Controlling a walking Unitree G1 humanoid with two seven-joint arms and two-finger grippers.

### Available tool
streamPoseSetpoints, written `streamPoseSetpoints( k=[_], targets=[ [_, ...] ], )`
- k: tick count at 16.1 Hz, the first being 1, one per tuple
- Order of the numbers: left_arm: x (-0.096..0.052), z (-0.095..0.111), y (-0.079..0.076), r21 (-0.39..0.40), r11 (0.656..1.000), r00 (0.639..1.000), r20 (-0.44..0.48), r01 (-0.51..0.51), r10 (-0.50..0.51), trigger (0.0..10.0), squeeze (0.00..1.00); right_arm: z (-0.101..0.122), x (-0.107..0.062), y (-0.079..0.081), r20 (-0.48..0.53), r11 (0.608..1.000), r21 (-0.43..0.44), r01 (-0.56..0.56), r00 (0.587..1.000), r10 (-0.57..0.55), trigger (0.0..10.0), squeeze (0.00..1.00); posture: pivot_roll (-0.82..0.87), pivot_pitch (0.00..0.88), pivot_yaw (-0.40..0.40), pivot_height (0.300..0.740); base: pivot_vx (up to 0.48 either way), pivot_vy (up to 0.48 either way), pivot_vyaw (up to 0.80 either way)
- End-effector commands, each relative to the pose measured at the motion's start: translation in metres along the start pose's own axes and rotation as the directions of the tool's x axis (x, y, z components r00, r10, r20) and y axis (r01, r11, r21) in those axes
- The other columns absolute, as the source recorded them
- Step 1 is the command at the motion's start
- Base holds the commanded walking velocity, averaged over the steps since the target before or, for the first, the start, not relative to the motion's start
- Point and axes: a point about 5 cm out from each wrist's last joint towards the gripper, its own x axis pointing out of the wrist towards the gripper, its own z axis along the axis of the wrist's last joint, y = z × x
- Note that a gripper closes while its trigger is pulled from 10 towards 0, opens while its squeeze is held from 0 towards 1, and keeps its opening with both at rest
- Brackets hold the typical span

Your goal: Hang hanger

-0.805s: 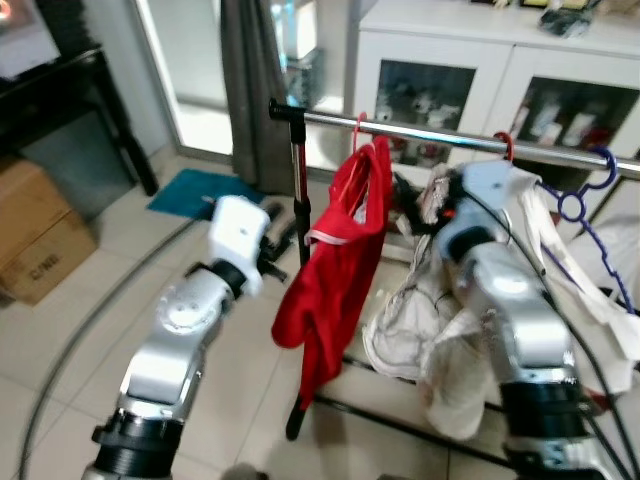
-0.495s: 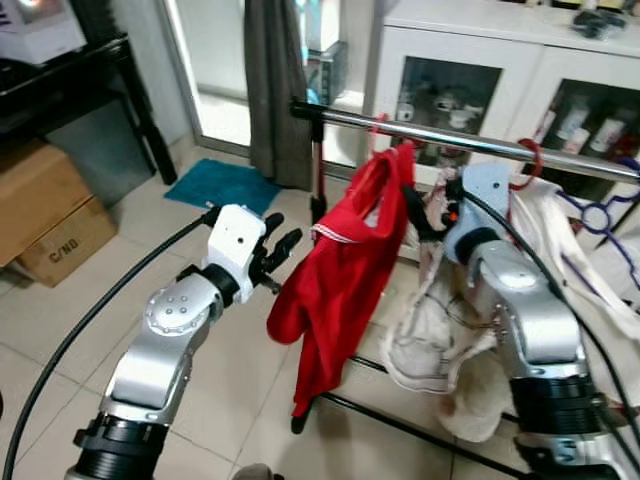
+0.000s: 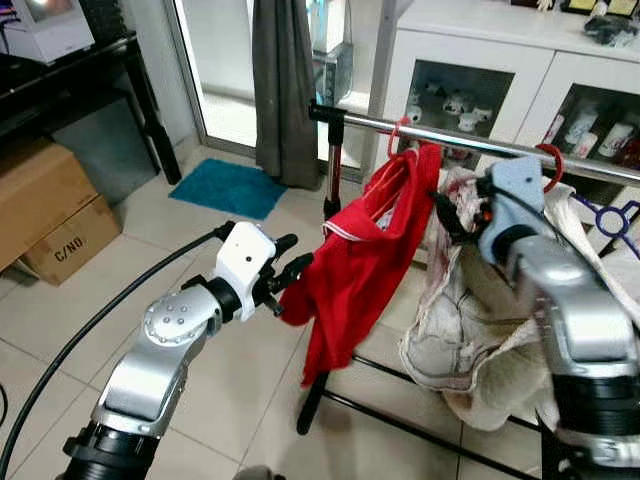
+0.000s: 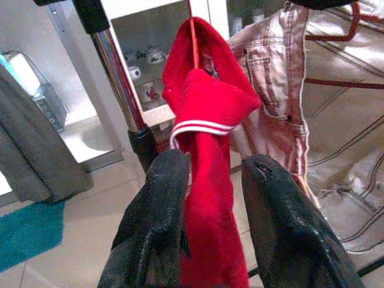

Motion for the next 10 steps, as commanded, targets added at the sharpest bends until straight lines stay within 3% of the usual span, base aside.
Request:
streamPoseSetpoints(
  k=[1,2,3,4,10],
  targets=[
    [-0.001,0.002,-0.001,-0.001,1.0,1.0,0.005,0.011,-0.011,10.0,0.0,-0.001,-0.005,-0.005,-0.015,0.999,0.012,-0.041,0.999,0.041,10.0,0.0,-0.03,0.0,0.008,0.74,0.0,0.0,0.0],
    [0.0,0.004,-0.001,0.005,1.0,1.0,0.008,0.019,-0.019,10.0,0.0,-0.002,-0.007,-0.007,-0.025,0.998,0.007,-0.061,0.998,0.061,10.0,0.0,-0.03,0.0,0.01,0.74,0.0,0.0,0.0],
    [0.001,0.005,0.0,0.009,1.0,1.0,0.013,0.028,-0.028,10.0,0.0,-0.001,-0.008,-0.011,-0.031,0.998,0.016,-0.058,0.998,0.059,10.0,0.12,-0.03,0.0,0.01,0.74,0.0,0.0,0.0],
    [0.002,0.006,0.0,0.011,0.999,0.999,0.015,0.031,-0.031,10.0,0.0,-0.001,-0.009,-0.015,-0.036,0.999,0.021,-0.048,0.998,0.049,10.0,1.0,-0.04,0.0,0.012,0.74,0.0,0.0,0.0],
    [0.001,0.005,-0.004,0.014,0.998,0.998,0.004,0.055,-0.055,10.0,0.0,-0.012,-0.011,-0.033,-0.109,1.0,0.003,0.001,0.994,-0.001,10.0,1.0,-0.03,0.0,0.008,0.74,0.0,0.0,0.0]
  ],
)
